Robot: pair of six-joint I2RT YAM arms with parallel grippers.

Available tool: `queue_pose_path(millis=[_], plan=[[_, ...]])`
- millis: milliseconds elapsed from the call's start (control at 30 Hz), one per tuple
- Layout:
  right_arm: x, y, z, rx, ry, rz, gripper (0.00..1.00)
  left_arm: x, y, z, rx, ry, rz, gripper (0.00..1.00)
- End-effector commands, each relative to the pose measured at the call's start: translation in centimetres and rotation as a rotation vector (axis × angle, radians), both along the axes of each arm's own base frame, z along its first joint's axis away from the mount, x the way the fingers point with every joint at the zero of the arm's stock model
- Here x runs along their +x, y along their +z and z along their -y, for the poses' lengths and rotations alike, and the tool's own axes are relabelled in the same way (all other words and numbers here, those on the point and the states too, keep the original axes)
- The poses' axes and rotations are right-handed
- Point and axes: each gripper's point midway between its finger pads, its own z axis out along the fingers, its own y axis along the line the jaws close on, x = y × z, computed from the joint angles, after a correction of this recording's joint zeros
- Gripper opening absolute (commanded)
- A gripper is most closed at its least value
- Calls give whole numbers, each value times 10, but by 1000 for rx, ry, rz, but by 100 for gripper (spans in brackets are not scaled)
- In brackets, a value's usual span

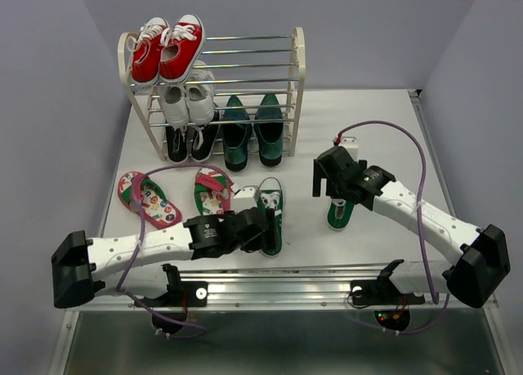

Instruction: Place and organize the shoes onto the shoe shelf

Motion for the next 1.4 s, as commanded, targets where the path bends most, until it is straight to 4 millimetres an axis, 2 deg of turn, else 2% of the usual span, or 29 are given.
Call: queue_pose_path(millis=[0, 133, 267, 433, 567, 767, 1067, 1367], plan=[[6, 13, 10, -28, -50, 59, 100, -6, 9, 16, 37, 10, -3, 99], [7, 14, 15, -42, -57, 63, 100, -14, 2, 28, 83, -29, -17, 99], [6, 12, 17, -53, -53, 66, 100, -12, -10, 28, 135, -20, -24, 99], [7, 12, 19, -57, -53, 75, 100, -9, -15, 35, 161, -33, -18, 99], [7, 9, 19, -62, -47, 73, 100, -4, -16, 34, 192, -16, 1, 95], [7, 7, 22, -80, -52, 71, 100, -2, -29, 32, 261, -8, -8, 95], [8, 4, 23, -100, -51, 67, 100, 4, -30, 31, 300, 3, 11, 93], [10, 5, 21, -102, -43, 69, 100, 12, -43, 26, 334, 32, 11, 89]])
